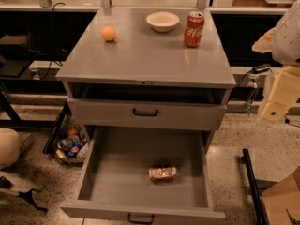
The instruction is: Pick orange can from middle drawer and place on counter
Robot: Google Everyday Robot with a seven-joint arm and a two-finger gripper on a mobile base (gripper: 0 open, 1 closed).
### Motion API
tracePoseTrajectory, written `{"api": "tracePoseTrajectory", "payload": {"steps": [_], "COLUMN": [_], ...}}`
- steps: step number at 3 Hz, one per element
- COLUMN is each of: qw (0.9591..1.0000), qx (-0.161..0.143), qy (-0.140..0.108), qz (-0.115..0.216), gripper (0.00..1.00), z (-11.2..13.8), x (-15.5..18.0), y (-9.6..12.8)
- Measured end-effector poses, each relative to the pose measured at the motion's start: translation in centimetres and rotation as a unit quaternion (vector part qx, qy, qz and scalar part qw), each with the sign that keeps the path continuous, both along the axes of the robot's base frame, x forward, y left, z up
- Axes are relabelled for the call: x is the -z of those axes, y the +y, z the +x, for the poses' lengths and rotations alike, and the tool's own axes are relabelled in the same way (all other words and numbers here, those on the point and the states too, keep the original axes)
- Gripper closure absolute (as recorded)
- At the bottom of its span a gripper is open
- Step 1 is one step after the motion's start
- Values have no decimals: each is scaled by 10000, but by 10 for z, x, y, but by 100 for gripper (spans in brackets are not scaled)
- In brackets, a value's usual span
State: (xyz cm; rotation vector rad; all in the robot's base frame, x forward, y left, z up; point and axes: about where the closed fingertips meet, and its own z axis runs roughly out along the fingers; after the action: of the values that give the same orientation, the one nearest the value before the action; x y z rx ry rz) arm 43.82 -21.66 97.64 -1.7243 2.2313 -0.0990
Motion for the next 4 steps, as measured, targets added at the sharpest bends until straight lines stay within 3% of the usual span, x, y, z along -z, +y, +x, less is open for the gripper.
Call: {"api": "tracePoseTrajectory", "payload": {"steps": [1, 2, 3, 4], "qw": [10000, 9999, 9983, 9941], "qx": [0, -45, -347, -690], "qy": [0, 157, 421, 665], "qz": [0, 19, 181, 511], "gripper": [0, 0, 0, 0], "z": [0, -1, -6, -17], "x": [0, 28, 97, 182], "y": [0, -3, 1, 15]}}
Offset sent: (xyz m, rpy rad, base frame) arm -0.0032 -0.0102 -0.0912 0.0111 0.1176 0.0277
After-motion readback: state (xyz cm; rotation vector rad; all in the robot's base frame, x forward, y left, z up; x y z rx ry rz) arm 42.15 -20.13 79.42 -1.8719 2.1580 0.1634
